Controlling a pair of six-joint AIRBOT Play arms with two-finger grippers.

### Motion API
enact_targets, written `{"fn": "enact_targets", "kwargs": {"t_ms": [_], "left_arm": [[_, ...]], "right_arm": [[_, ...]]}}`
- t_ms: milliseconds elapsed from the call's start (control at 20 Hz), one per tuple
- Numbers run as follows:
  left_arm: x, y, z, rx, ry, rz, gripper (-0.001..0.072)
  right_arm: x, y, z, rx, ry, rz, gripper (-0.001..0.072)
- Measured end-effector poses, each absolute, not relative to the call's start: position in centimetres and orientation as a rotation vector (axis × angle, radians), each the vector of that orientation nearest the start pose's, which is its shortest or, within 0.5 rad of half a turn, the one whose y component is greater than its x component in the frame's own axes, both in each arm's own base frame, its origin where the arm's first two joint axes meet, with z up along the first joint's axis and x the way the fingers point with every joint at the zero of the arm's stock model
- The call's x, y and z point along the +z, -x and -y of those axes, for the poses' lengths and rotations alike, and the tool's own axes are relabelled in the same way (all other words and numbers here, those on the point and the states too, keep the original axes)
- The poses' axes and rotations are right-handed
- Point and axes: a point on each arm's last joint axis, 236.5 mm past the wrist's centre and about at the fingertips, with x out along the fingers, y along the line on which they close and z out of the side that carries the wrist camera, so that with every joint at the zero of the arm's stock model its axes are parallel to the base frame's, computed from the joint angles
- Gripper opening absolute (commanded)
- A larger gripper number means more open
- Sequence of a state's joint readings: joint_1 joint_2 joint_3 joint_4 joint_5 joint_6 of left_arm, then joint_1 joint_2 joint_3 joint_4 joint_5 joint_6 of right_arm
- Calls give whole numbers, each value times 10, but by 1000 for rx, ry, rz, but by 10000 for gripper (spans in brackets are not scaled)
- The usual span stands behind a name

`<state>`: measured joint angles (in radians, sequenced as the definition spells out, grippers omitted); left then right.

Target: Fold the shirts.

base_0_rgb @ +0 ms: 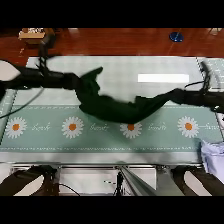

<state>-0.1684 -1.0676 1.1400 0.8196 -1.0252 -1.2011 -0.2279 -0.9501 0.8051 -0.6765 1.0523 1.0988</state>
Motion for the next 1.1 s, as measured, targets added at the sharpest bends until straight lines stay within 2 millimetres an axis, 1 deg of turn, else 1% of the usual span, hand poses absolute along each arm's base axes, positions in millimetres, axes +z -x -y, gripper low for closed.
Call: {"fn": "enact_targets", "kwargs": {"t_ms": [50,150,200,250,350,450,550,650,750,800,850,900,950,1000,1050,1100], "left_arm": [[184,-365,197,-716,241,-752,21],[248,-360,189,-720,202,-593,21],[279,-353,186,-723,182,-517,21],[304,-345,184,-725,168,-455,21],[356,-321,179,-730,132,-324,21],[391,-299,171,-712,84,-228,21],[425,-273,161,-687,35,-125,21],[447,-249,151,-653,-16,-53,21],[469,-225,141,-620,-52,23,21],[478,-214,136,-600,-70,55,20],[485,-203,130,-578,-78,82,20],[491,-194,126,-565,-73,101,20],[494,-186,124,-558,-64,106,20],[491,-179,122,-555,-58,89,20],[482,-176,121,-552,-55,49,20],[469,-176,120,-548,-56,-13,20]], "right_arm": [[107,-353,-78,433,-514,-822,28],[169,-352,-70,424,-469,-681,28],[199,-348,-69,423,-447,-619,28],[227,-343,-70,427,-426,-558,28],[273,-329,-72,429,-390,-464,28],[313,-314,-77,435,-364,-385,28],[347,-299,-79,433,-330,-320,28],[379,-284,-82,428,-297,-259,28],[404,-270,-81,408,-271,-215,28],[413,-263,-81,398,-260,-208,28],[416,-256,-81,387,-253,-215,28],[416,-249,-82,379,-252,-236,28],[411,-243,-83,377,-251,-273,28],[403,-238,-85,378,-250,-319,28],[392,-231,-86,374,-245,-379,28],[380,-225,-85,366,-235,-435,28]]}}
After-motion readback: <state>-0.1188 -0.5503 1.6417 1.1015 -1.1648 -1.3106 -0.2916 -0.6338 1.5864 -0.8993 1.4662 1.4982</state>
